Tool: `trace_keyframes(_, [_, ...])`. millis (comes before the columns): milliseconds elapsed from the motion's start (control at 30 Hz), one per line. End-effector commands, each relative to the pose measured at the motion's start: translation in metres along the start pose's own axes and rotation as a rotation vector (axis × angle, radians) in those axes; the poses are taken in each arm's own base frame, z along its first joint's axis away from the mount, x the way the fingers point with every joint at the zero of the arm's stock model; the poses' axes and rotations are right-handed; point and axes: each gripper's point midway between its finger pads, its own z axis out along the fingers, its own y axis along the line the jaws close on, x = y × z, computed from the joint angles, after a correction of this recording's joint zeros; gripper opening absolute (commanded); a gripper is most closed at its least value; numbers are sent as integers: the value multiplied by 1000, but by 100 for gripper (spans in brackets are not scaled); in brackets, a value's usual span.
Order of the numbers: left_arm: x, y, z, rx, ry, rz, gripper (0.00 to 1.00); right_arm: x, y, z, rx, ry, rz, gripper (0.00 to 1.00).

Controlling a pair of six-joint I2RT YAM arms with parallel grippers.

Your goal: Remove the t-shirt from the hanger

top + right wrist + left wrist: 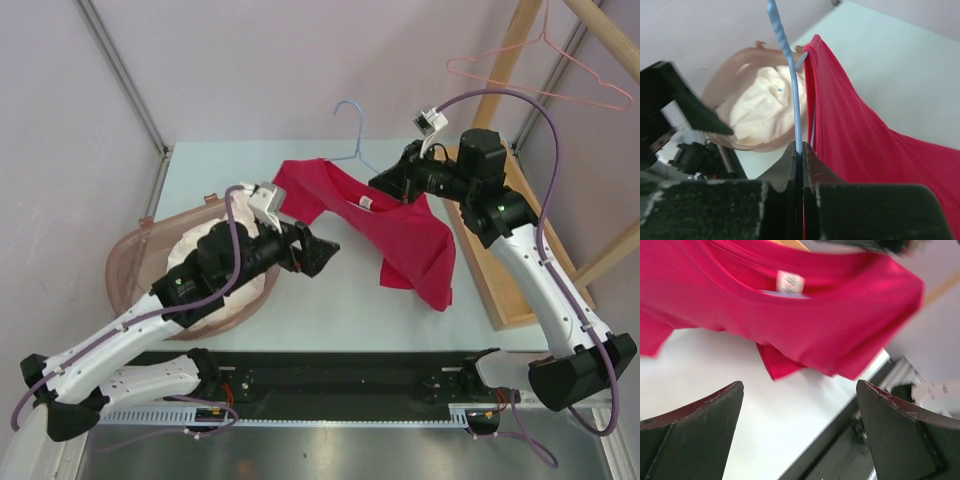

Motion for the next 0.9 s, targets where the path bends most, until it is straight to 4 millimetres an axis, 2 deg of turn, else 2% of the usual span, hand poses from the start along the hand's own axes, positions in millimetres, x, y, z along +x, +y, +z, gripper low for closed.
trace_keyframes(0, [-49, -6, -6, 22, -75, -40, 100, -45, 59, -23, -269, -157, -80, 0])
trace_keyframes(67, [-65, 2, -5, -6, -111, -34, 98, -42, 64, -23, -291, -176, -47, 0])
trace_keyframes(167, [-99, 6, -9, -45, -200, 5, 90, -43, 70, -28, -286, -225, -45, 0])
trace_keyframes(267, [-115, 17, -4, -112, -236, 66, 83, -43, 74, -33, -282, -245, -45, 0])
trace_keyframes(367, [-120, 30, 9, -181, -221, 143, 70, -41, 75, -34, -270, -248, -49, 0])
trace_keyframes(400, [-116, 37, 19, -210, -195, 158, 66, -40, 75, -34, -264, -249, -48, 0])
trace_keyframes(533, [-112, 51, 34, -276, -167, 215, 60, -38, 75, -36, -252, -253, -48, 0])
trace_keyframes(667, [-116, 64, 42, -343, -165, 260, 54, -33, 77, -37, -254, -248, -48, 0])
trace_keyframes(767, [-118, 68, 45, -365, -165, 280, 43, -29, 76, -40, -246, -247, -48, 0])
trace_keyframes(867, [-121, 70, 49, -376, -172, 286, 39, -23, 77, -43, -241, -243, -45, 0])
